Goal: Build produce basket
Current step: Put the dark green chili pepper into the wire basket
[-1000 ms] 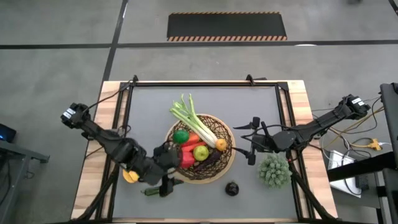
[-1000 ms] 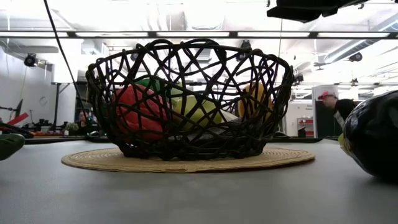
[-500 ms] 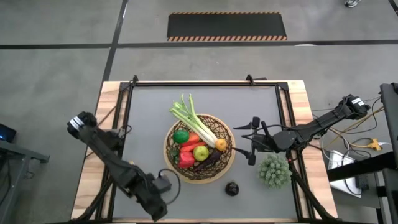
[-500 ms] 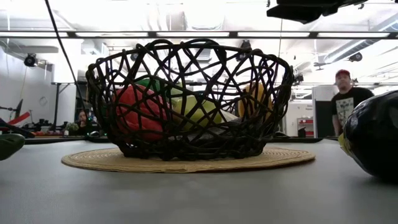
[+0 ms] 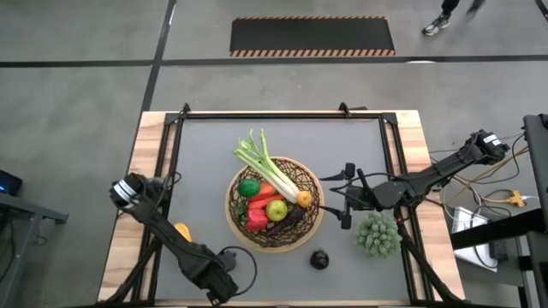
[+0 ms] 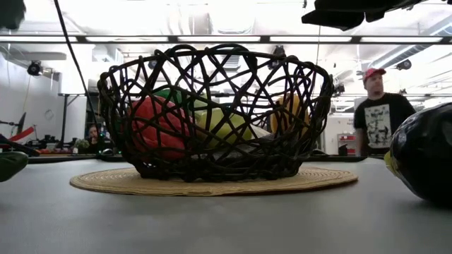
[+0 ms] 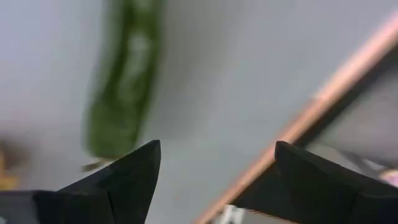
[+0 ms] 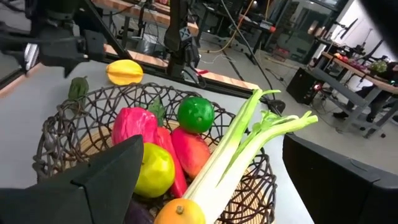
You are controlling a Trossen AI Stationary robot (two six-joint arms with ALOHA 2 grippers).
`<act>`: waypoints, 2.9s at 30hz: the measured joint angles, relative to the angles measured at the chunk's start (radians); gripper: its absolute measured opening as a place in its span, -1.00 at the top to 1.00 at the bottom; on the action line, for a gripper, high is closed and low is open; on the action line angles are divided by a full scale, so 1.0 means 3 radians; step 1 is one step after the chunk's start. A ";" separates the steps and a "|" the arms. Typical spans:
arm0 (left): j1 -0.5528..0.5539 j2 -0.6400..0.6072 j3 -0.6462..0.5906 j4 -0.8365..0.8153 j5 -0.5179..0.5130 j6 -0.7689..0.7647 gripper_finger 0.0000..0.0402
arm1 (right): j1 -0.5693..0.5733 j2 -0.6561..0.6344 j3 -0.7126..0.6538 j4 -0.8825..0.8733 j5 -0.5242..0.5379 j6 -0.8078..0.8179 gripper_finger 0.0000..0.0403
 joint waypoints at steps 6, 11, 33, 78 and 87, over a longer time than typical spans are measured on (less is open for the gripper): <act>0.0000 0.0023 -0.0001 -0.0318 -0.0177 0.0250 -0.37 | -0.0001 0.0000 0.0000 0.0001 0.0000 -0.0020 -0.82; 0.0000 0.0022 -0.0029 -0.0391 -0.0742 0.0650 -0.27 | -0.0001 0.0000 0.0000 0.0003 0.0001 -0.0044 -0.82; 0.0000 0.0012 -0.0424 0.0063 -0.0854 0.0890 0.57 | -0.0001 0.0000 0.0000 -0.0027 0.0003 -0.0041 -0.82; 0.0228 -0.1229 -0.1218 0.4741 -0.3456 0.5743 0.76 | -0.0003 0.1272 0.0075 0.2189 -0.0846 -0.0452 -0.81; 0.0498 -0.1229 -0.1654 0.5740 -0.3438 0.5956 0.70 | -0.0064 0.1554 0.0268 0.2499 -0.0847 -0.0488 -0.82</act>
